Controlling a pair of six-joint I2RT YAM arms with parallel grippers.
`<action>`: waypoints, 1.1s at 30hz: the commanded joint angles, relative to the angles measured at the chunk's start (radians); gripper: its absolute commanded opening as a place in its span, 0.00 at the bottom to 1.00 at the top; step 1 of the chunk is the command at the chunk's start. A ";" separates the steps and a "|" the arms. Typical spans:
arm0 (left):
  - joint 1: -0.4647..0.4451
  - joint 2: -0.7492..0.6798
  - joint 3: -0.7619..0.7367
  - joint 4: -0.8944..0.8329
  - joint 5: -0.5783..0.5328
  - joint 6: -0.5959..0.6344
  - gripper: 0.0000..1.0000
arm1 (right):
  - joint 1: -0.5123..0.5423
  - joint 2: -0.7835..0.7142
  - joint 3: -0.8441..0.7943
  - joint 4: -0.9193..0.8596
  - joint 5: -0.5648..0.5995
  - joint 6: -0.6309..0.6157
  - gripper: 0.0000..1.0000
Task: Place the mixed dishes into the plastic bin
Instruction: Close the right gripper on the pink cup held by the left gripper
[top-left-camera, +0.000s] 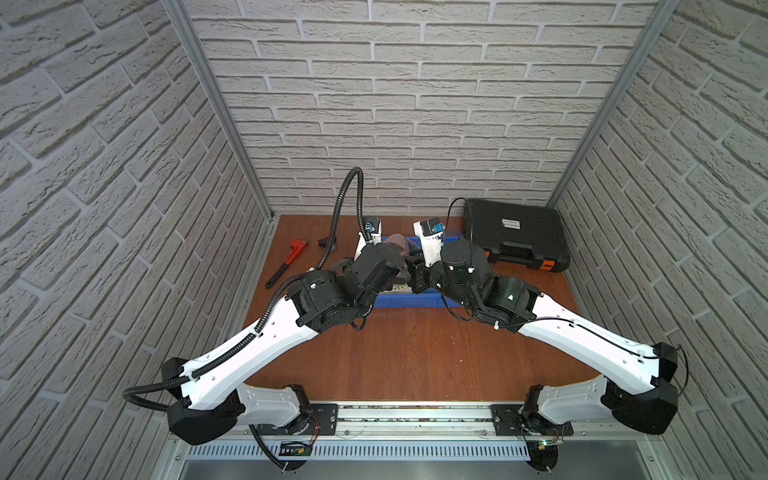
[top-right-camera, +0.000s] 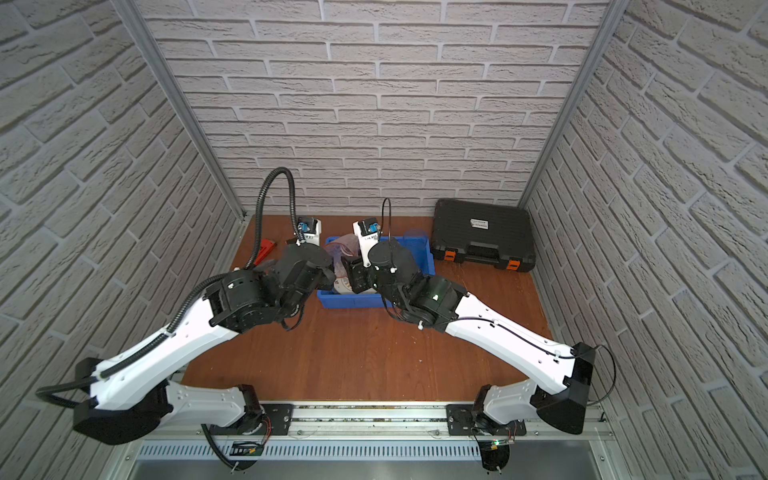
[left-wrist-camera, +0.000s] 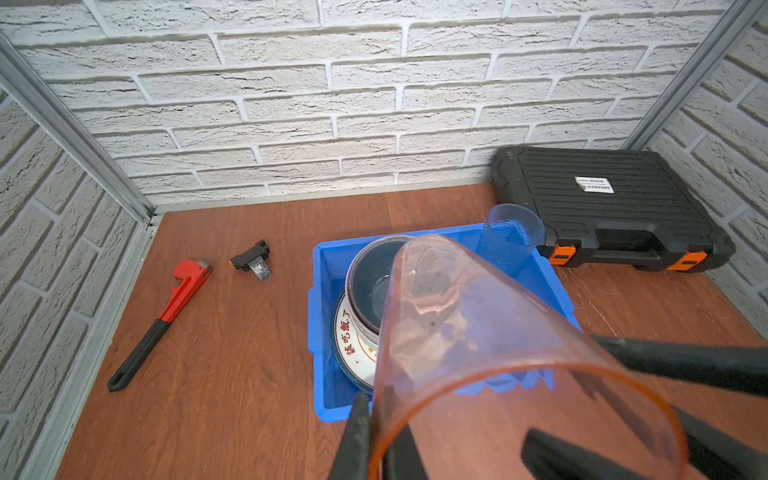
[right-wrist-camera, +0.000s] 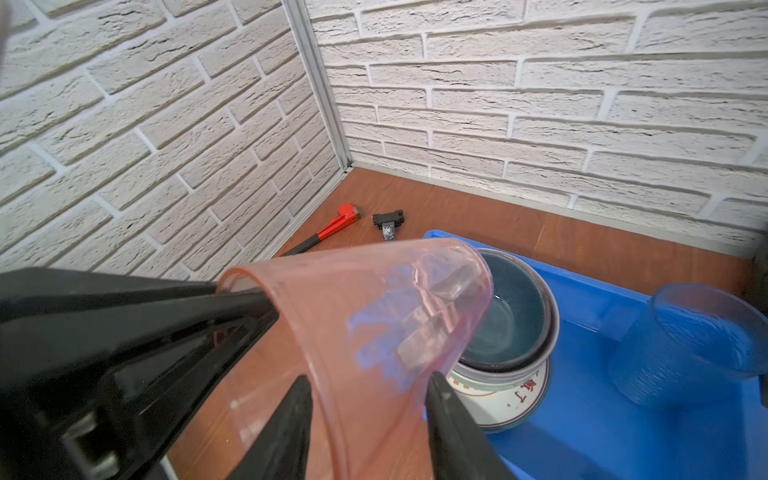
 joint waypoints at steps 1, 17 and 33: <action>-0.027 0.000 -0.005 0.111 -0.032 -0.005 0.00 | 0.004 0.019 0.005 0.046 0.064 0.010 0.42; -0.072 0.014 -0.027 0.198 0.127 0.017 0.00 | 0.005 0.033 0.019 -0.021 0.149 0.059 0.17; -0.072 -0.015 -0.065 0.265 0.347 0.018 0.22 | 0.004 -0.019 0.030 -0.071 0.151 0.088 0.06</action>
